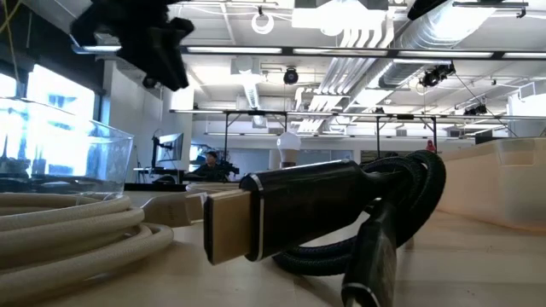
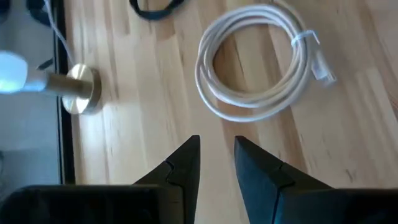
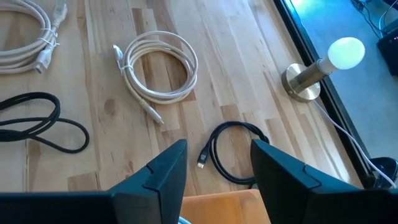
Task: Pick & Place USB Port
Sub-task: Put the brown HDMI cable into the orange bin
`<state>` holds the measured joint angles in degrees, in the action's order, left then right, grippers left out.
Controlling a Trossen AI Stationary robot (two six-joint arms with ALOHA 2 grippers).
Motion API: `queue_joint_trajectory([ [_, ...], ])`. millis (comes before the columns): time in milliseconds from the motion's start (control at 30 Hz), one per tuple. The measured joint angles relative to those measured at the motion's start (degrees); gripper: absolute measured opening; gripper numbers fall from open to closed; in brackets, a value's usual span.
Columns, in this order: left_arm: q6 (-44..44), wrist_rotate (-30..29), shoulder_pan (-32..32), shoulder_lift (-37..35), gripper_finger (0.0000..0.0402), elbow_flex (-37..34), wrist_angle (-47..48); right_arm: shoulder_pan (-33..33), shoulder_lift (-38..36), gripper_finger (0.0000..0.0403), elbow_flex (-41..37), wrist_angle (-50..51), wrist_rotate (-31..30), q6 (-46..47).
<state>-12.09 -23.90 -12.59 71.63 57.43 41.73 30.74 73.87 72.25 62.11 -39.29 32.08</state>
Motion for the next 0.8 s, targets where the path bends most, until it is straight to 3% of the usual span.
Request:
queue_joint_trajectory([
  [233,-8.7,5.0,7.6,3.8,0.0098,0.0,-1.7,0.0,0.0,0.0168,0.0,-0.1,0.1,0.4],
  [400,-11.8,8.8,11.6,8.3,0.0124,0.0,-3.4,0.0,0.0,0.0168,0.0,-0.1,0.1,0.4],
  [667,-24.5,13.1,13.0,13.5,0.0184,0.0,-8.9,0.0,0.0,0.0168,0.0,-0.1,0.0,-0.1],
  [800,-22.9,13.0,13.0,13.6,0.0190,0.0,-11.2,0.0,0.0,0.0168,0.0,-0.1,0.0,-0.2],
])
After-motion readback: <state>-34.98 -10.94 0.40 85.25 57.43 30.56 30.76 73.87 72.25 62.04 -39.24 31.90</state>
